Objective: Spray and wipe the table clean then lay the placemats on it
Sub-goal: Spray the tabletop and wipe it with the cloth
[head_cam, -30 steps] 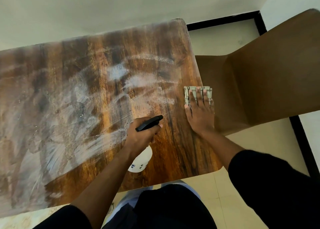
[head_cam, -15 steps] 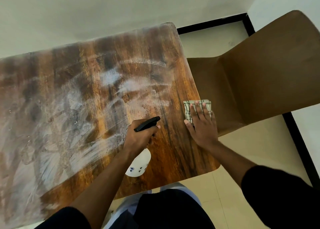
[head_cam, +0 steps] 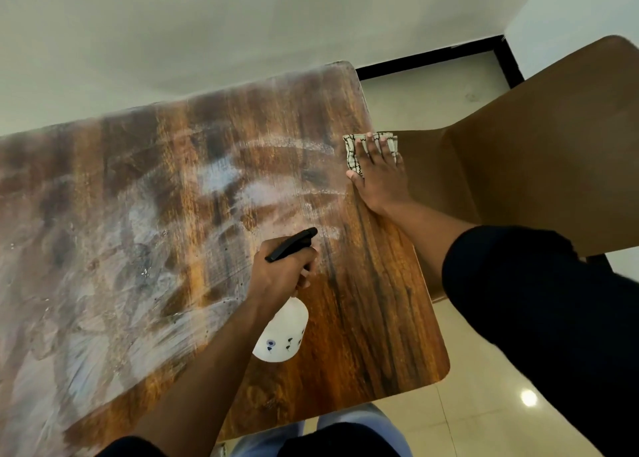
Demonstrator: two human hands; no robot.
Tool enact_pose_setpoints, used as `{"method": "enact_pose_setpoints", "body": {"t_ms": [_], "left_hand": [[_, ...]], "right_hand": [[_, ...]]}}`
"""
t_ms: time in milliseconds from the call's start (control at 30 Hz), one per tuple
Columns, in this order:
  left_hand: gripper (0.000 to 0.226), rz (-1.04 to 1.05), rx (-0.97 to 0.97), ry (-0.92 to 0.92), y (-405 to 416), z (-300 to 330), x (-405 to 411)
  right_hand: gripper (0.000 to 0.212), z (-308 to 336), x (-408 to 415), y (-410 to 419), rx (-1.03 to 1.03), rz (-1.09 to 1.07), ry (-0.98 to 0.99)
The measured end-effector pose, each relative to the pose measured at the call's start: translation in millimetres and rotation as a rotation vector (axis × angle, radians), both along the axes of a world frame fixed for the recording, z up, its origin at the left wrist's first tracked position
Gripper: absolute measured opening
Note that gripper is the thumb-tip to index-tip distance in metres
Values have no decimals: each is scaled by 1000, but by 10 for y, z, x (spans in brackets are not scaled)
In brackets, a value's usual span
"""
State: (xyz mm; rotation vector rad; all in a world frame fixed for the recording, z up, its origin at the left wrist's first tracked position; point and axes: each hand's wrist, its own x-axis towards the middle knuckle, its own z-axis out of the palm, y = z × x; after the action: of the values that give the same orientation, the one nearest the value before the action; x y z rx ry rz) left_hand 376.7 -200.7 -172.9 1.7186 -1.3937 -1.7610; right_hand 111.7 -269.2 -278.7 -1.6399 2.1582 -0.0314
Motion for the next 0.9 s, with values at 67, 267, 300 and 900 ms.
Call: {"method": "enact_pose_setpoints", "body": {"t_ms": [67,267,300,900], "left_hand": [[16,-16,-28,3,-82,16,-68],[26,-9,-47,24,-303,18,-179],[22,-3,-47,23,-333,24,-182],[28,-9,-10,34,-676,-33,235]], "right_hand": [[67,-33,55,110,-21,-20,-3],[63,-25,487,1078,-42,7,-17],[64,-4,596,1298,-23,32,-11],[66,-102,559,-278,0,29,2]]}}
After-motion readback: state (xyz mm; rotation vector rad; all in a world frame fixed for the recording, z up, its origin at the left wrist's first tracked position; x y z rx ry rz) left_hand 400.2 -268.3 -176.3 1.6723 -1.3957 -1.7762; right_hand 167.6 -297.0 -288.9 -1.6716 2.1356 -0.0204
